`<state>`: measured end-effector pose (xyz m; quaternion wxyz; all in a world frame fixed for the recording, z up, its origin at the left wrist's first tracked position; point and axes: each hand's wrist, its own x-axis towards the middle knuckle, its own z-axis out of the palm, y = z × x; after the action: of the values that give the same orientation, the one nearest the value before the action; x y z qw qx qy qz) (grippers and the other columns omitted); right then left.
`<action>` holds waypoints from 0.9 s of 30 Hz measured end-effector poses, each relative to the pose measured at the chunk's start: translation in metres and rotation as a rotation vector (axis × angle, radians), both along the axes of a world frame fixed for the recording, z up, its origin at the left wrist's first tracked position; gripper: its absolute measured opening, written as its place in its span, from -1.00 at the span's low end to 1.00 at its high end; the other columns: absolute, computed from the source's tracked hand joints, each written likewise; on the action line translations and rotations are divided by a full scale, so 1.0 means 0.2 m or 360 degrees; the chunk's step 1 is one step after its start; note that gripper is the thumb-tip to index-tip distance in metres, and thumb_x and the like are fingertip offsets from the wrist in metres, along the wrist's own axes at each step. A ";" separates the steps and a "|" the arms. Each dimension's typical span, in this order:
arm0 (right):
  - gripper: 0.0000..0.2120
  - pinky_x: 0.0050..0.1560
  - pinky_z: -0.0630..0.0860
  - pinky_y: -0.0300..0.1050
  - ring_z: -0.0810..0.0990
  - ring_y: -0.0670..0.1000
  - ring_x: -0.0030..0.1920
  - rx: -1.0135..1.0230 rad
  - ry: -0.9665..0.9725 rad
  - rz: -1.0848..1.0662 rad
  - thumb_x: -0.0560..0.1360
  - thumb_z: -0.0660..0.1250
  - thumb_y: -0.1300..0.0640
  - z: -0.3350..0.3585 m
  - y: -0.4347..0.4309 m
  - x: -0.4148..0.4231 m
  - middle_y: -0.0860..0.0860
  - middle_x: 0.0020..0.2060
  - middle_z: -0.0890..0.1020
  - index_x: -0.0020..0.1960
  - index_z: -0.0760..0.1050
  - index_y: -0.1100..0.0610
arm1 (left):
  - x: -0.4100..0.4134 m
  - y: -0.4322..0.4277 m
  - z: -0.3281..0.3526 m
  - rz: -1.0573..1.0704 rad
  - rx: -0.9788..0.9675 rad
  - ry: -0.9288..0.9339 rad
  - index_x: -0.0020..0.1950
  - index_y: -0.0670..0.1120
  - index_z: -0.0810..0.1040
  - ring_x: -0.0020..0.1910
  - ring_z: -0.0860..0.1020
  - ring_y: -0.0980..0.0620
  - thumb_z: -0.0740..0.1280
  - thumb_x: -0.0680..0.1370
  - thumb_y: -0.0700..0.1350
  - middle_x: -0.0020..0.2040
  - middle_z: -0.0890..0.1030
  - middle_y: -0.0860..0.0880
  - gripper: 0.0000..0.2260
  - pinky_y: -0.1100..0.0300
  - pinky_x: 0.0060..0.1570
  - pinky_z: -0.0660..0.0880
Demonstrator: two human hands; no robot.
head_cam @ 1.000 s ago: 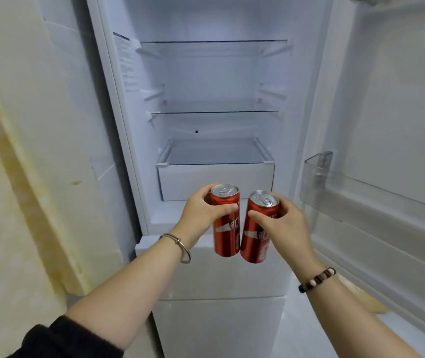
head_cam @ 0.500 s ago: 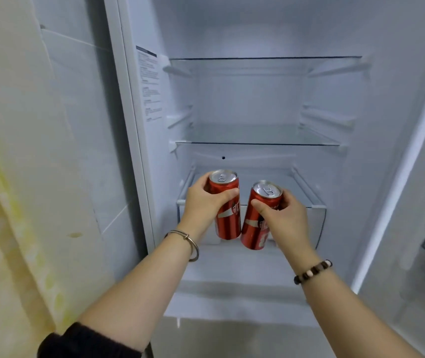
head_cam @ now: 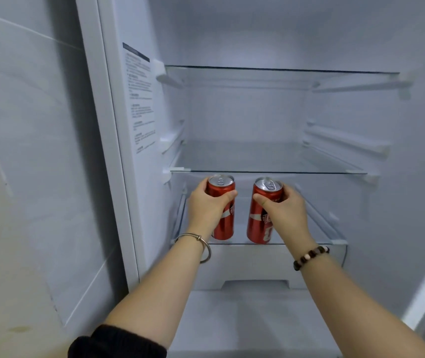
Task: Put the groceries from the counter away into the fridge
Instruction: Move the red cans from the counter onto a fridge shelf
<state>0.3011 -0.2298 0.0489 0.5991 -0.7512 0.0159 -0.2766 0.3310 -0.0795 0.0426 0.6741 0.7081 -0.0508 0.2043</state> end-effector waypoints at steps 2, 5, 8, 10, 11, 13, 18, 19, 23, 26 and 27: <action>-0.65 -0.22 0.40 -0.38 0.55 -0.25 -0.13 -0.0011 -0.0004 0.0013 0.36 0.50 0.14 0.00 0.00 0.07 -0.18 -0.14 0.60 0.11 0.52 0.04 | 0.04 -0.01 0.00 0.0006 0.0025 0.0013 0.02 0.05 0.56 -0.12 0.61 0.16 0.53 0.32 -0.07 -0.12 0.65 0.13 -0.69 0.11 0.02 0.57; -0.69 -0.14 0.45 -0.28 0.58 -0.16 -0.08 -0.0062 0.0031 0.0095 0.38 0.48 0.11 0.00 -0.01 0.15 -0.17 -0.14 0.60 0.08 0.50 0.00 | 0.08 -0.01 0.00 0.0001 0.0078 0.0025 0.06 0.04 0.55 -0.09 0.61 0.16 0.52 0.34 -0.05 -0.11 0.64 0.13 -0.68 0.09 0.05 0.56; -0.67 -0.08 0.45 -0.24 0.56 -0.17 -0.07 -0.0134 0.0062 0.0181 0.39 0.48 0.12 -0.03 -0.04 0.19 -0.16 -0.09 0.59 0.10 0.46 -0.01 | 0.08 -0.01 0.00 -0.0009 0.0163 0.0037 0.18 0.04 0.51 0.00 0.59 0.15 0.51 0.36 -0.05 -0.02 0.61 0.15 -0.58 0.14 0.08 0.52; -0.63 -0.05 0.44 -0.24 0.55 -0.16 -0.05 -0.0151 0.0069 0.0226 0.39 0.48 0.15 -0.06 -0.06 0.21 -0.14 -0.06 0.58 0.14 0.45 0.00 | 0.06 0.00 -0.02 -0.0037 0.0218 0.0082 0.28 0.04 0.43 0.08 0.54 0.14 0.51 0.37 -0.10 0.05 0.57 0.14 -0.49 0.19 0.10 0.47; -0.62 -0.03 0.44 -0.22 0.55 -0.13 -0.03 -0.0158 0.0091 0.0248 0.38 0.49 0.15 -0.08 -0.08 0.21 -0.12 -0.05 0.59 0.15 0.46 0.02 | 0.05 0.00 -0.03 -0.0059 0.0271 0.0121 0.28 0.04 0.41 0.10 0.52 0.13 0.51 0.38 -0.12 0.05 0.55 0.15 -0.48 0.21 0.09 0.43; -0.61 -0.03 0.44 -0.20 0.55 -0.11 -0.03 -0.0200 0.0171 0.0309 0.37 0.50 0.14 -0.12 -0.10 0.21 -0.11 -0.07 0.58 0.14 0.46 0.03 | 0.03 0.01 -0.07 -0.0099 0.0450 0.0229 0.27 0.02 0.41 0.10 0.48 0.15 0.51 0.38 -0.14 0.04 0.51 0.15 -0.49 0.25 0.07 0.38; -0.63 -0.28 0.39 -0.34 0.54 -0.17 -0.11 -0.0184 0.0211 0.0336 0.39 0.49 0.13 -0.21 -0.08 0.25 -0.14 -0.11 0.57 0.13 0.45 0.02 | 0.07 0.01 -0.14 0.0043 0.0509 0.0298 0.27 -0.01 0.45 0.12 0.52 0.09 0.52 0.37 -0.10 0.16 0.57 0.04 -0.49 0.19 0.11 0.43; -0.64 -0.32 0.37 -0.35 0.53 -0.20 -0.14 -0.0178 0.0201 0.0320 0.39 0.49 0.13 -0.21 -0.07 0.27 -0.14 -0.13 0.57 0.12 0.45 0.02 | 0.09 0.01 -0.15 0.0110 0.0484 0.0283 0.25 0.00 0.46 0.12 0.54 0.07 0.53 0.36 -0.10 0.14 0.59 0.04 -0.51 0.15 0.14 0.45; -0.59 -0.32 0.41 -0.30 0.56 -0.09 -0.13 -0.0178 0.0171 0.0249 0.37 0.51 0.11 -0.21 -0.01 0.37 -0.07 -0.10 0.59 0.15 0.44 0.07 | 0.21 0.02 -0.15 0.0280 0.0454 0.0268 0.19 0.00 0.50 0.08 0.58 0.00 0.54 0.33 -0.08 0.09 0.62 0.01 -0.54 0.06 0.13 0.51; -0.49 -0.20 0.54 -0.14 0.60 -0.01 -0.08 -0.0124 0.0168 0.0184 0.34 0.53 0.09 -0.22 0.02 0.47 -0.02 -0.03 0.59 0.20 0.41 0.10 | 0.32 0.04 -0.15 0.0380 0.0487 0.0274 0.15 -0.03 0.52 0.03 0.60 -0.01 0.54 0.32 -0.08 0.07 0.63 -0.01 -0.57 0.12 0.06 0.52; -0.48 -0.20 0.53 -0.15 0.59 -0.01 -0.07 -0.0117 0.0169 0.0177 0.34 0.53 0.09 -0.22 0.03 0.50 -0.02 -0.02 0.58 0.20 0.40 0.11 | 0.35 0.05 -0.15 0.0400 0.0465 0.0276 0.14 -0.04 0.52 0.03 0.60 -0.02 0.54 0.32 -0.08 0.07 0.64 -0.01 -0.58 0.12 0.05 0.52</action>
<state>0.4016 -0.2232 0.0040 0.5839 -0.7860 -0.0044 -0.2030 0.4018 -0.0698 0.0117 0.5353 0.8139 0.0672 0.2156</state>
